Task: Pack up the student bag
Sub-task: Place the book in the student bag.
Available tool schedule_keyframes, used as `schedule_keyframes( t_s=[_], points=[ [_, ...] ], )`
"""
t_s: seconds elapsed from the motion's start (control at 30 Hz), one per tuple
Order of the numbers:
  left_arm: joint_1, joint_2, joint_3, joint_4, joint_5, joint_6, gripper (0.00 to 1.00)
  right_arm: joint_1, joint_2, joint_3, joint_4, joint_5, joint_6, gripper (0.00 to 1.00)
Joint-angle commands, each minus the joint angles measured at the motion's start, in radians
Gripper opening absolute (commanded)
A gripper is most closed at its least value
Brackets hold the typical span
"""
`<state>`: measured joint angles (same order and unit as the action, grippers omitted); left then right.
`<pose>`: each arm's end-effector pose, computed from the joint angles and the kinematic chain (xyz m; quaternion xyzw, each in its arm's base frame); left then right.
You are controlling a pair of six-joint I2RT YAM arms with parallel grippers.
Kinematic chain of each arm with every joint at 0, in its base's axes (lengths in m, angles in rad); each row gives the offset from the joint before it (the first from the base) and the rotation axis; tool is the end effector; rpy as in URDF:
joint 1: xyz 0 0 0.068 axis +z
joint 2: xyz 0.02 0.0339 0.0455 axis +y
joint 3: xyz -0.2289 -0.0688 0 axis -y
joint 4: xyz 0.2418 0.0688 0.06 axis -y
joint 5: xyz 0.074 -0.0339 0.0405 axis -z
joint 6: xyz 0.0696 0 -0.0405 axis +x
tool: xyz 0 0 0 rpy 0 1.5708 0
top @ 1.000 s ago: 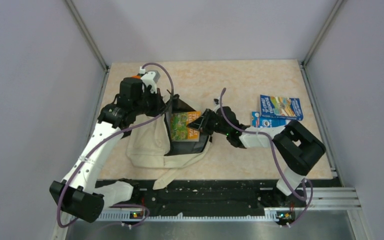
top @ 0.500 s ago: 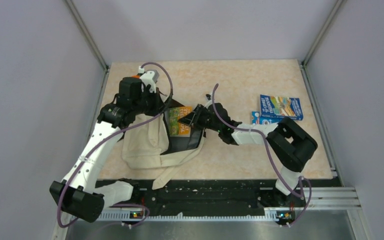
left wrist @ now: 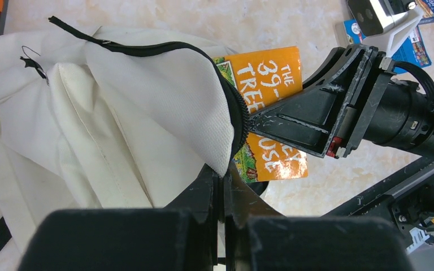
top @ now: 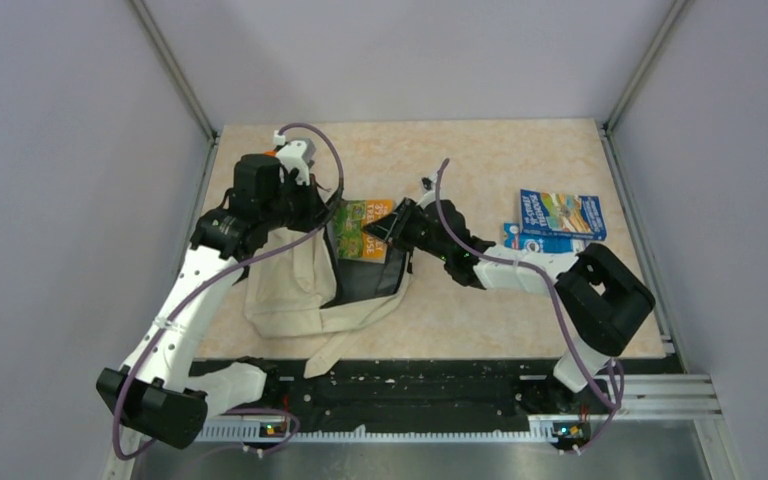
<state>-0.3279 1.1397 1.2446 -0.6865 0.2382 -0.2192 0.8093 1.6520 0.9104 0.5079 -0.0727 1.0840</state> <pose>0.2568 -0.1047 0.3286 0.1038 0.8696 -0.2280 0.4255 0.2702 0.2908 0.1893 0.0851 0.7799 0.5193 0.3389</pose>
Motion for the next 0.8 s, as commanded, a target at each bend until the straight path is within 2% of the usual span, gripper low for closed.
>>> schedule_keyframes(
  t_s=[0.0,0.23,0.47,0.6,0.73,0.77],
  points=[
    [0.003,-0.039,0.069,0.070,0.017,0.012,0.00,0.015,0.004,0.058,0.155,-0.031,0.021,0.00],
    [0.003,-0.019,0.067,0.075,0.032,0.010,0.00,0.063,0.155,0.098,0.144,-0.028,0.027,0.00],
    [0.003,0.003,0.052,0.096,0.077,-0.001,0.00,0.092,0.333,0.248,0.138,-0.041,-0.024,0.00],
    [0.003,0.011,0.034,0.112,0.105,-0.007,0.00,0.097,0.464,0.401,0.040,-0.029,-0.099,0.00],
    [0.004,0.015,0.020,0.117,0.103,-0.009,0.00,0.098,0.528,0.445,-0.012,0.002,-0.139,0.00],
    [0.003,0.015,0.016,0.117,0.096,-0.006,0.00,0.098,0.525,0.437,-0.014,0.006,-0.145,0.03]
  ],
)
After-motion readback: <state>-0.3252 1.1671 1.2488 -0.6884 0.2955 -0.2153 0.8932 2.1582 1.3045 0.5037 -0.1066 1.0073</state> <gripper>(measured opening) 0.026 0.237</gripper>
